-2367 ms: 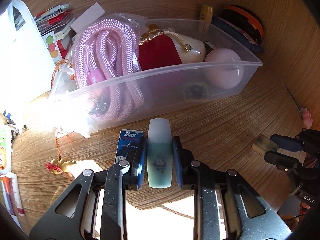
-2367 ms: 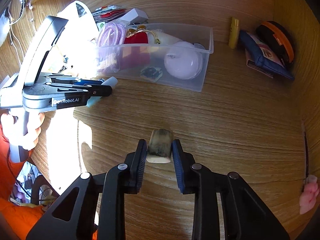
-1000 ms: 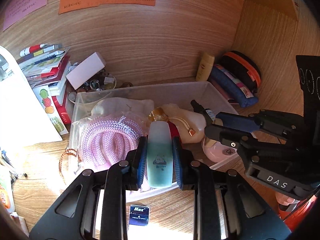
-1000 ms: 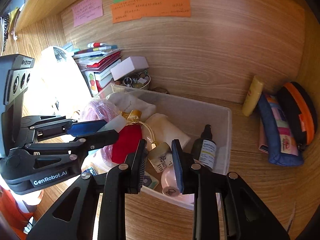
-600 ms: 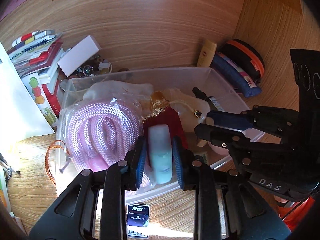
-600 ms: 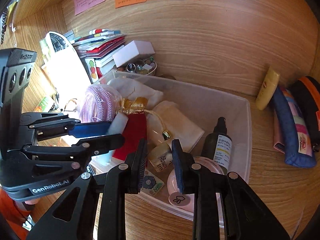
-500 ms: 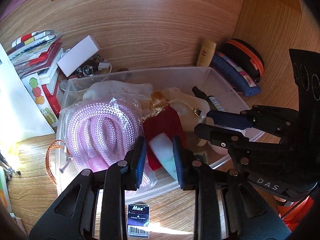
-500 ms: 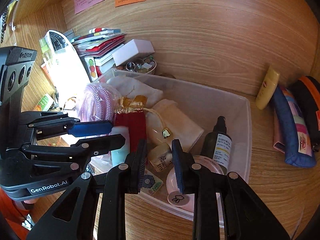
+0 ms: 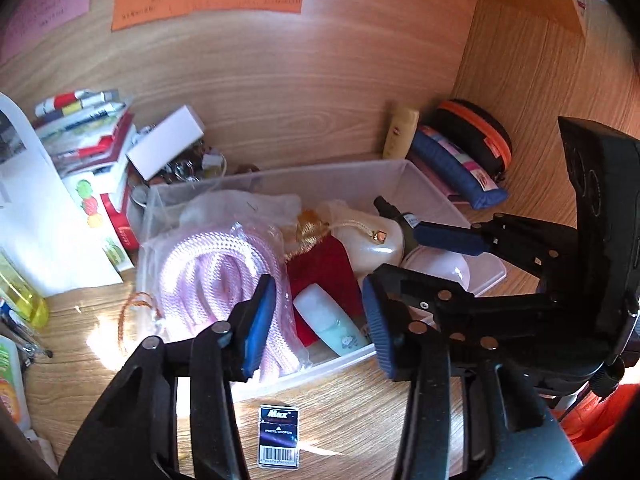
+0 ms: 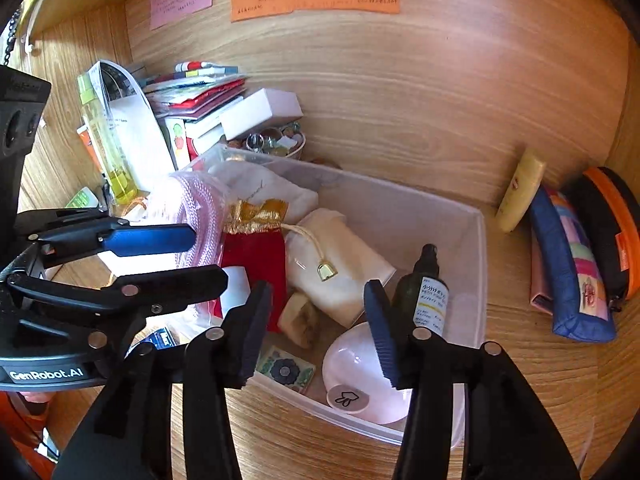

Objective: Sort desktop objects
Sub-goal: 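Carry block and tube into the clear box and open both tools, then grasp the blue Max box with the right tool while the left tool grasps the tasseled gourd charm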

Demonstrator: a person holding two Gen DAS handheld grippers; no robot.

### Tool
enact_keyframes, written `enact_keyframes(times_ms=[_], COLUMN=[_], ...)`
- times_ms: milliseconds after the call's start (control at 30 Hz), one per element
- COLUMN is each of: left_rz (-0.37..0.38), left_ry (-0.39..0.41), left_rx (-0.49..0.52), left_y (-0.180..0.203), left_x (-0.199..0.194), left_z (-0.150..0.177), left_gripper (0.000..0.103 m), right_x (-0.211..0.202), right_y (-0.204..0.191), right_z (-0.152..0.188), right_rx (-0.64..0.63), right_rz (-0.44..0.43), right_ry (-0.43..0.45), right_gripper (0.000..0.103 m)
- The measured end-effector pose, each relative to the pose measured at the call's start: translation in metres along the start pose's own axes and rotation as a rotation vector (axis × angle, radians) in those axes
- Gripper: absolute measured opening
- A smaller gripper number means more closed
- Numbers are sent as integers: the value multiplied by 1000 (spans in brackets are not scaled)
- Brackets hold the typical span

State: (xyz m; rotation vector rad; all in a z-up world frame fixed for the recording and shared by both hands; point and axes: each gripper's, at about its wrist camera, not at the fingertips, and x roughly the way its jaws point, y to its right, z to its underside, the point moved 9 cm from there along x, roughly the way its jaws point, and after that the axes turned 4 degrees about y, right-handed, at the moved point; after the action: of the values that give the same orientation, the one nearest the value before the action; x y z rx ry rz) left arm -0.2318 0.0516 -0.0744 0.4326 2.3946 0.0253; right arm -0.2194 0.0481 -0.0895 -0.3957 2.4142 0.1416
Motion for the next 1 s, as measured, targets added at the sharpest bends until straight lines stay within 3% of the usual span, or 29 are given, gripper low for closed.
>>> enact_keyframes(times_ms=[133,233,500,600,1000], left_rz=[-34,-60,-123,-140,-203], left_ry=[20,46,57,45,18], left_rx=[-5,-12,-32,-39,-41], left_y=[-5,-11,-30,-39,-68], left_x=[-8,-16,-36,-42,-72], left_z=[-4,-7,2,11,49], left_gripper=[50,60,67,67,69], right_x=[-2,-4,-13,-19,-35], right_y=[1,2,0,-1,-34], right_z=[-3,-5,-10,-12,3], right_rx=[-1,2,-18,-25,-60], right_rz=[16,22,63,89,116], right_ry=[12,25,43,58,42], right_gripper=[53,61,64,72,73])
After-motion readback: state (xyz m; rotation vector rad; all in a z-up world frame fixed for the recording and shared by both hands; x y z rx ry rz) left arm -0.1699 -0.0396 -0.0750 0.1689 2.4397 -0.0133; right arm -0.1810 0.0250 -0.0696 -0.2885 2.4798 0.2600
